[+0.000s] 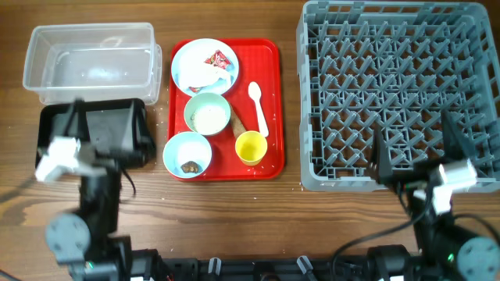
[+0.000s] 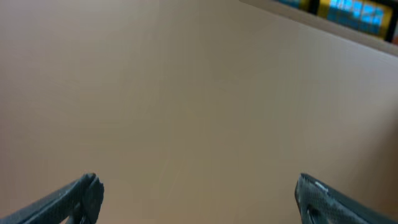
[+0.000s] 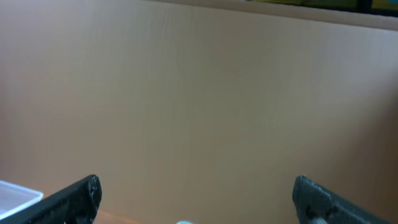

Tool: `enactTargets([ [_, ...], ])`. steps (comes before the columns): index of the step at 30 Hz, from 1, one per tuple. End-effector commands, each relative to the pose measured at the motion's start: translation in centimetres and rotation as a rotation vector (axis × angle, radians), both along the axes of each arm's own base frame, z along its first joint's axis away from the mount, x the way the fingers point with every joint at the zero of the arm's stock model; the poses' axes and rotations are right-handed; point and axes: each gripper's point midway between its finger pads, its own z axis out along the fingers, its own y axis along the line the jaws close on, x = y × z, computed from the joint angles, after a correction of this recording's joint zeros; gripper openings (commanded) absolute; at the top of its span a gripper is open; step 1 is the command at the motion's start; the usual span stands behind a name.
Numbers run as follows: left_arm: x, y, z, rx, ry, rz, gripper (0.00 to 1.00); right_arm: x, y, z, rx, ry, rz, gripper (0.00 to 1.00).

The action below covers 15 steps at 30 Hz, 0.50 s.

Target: Sort waste into correct bins and load items into the dishwasher rack

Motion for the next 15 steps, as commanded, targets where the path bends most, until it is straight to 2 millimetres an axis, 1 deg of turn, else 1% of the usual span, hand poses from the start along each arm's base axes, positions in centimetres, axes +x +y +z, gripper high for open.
enactTargets([
  [1, 5.5, -1.6, 3.0, 0.105, 0.179, -0.089, 1.00, 2.6, 0.4, 2.8, -0.045, 0.112, 0.001, 1.00],
  [2, 9.5, -1.7, 2.9, 0.153, 0.345, -0.109, 1.00, 4.8, 0.9, 3.4, -0.070, 0.215, 0.019, 1.00],
  [3, 11.8, -1.8, 2.5, 0.172, 0.440, -0.130, 1.00, 6.0, 1.2, 3.3, -0.094, 0.275, 0.032, 1.00],
  [4, 13.2, -2.1, 2.1, 0.189, 0.503, -0.155, 1.00, 7.2, 1.5, 3.0, -0.107, 0.339, 0.040, 1.00],
  [5, 16.2, -2.7, 0.7, 0.229, 0.630, -0.222, 1.00, 9.1, 1.9, 2.2, -0.129, 0.452, 0.060, 1.00],
  [6, 17.6, -3.0, -0.3, 0.249, 0.689, -0.242, 1.00, 9.8, 2.0, 1.8, -0.131, 0.495, 0.064, 1.00],
  [7, 19.8, -3.5, -2.3, 0.299, 0.788, -0.278, 1.00, 11.4, 2.2, 0.7, -0.138, 0.594, 0.076, 1.00],
  [8, 21.9, -4.3, -5.1, 0.337, 0.894, -0.322, 1.00, 13.0, 2.3, -0.9, -0.142, 0.709, 0.081, 1.00],
  [9, 23.5, -4.8, -7.8, 0.344, 0.980, -0.341, 1.00, 14.1, 2.4, -2.4, -0.144, 0.791, 0.086, 1.00],
  [10, 24.5, -5.4, -10.2, 0.350, 1.040, -0.348, 1.00, 15.0, 2.9, -3.7, -0.144, 0.841, 0.111, 1.00],
  [11, 25.2, -6.2, -12.5, 0.353, 1.087, -0.368, 1.00, 15.4, 3.4, -5.0, -0.140, 0.882, 0.143, 1.00],
  [13, 26.1, -8.0, -16.8, 0.363, 1.165, -0.415, 1.00, 16.7, 3.6, -7.7, -0.121, 0.971, 0.153, 1.00],
  [15, 26.6, -9.0, -19.8, 0.365, 1.216, -0.441, 1.00, 17.2, 3.6, -10.3, 0.002, 1.093, 0.135, 1.00],
])
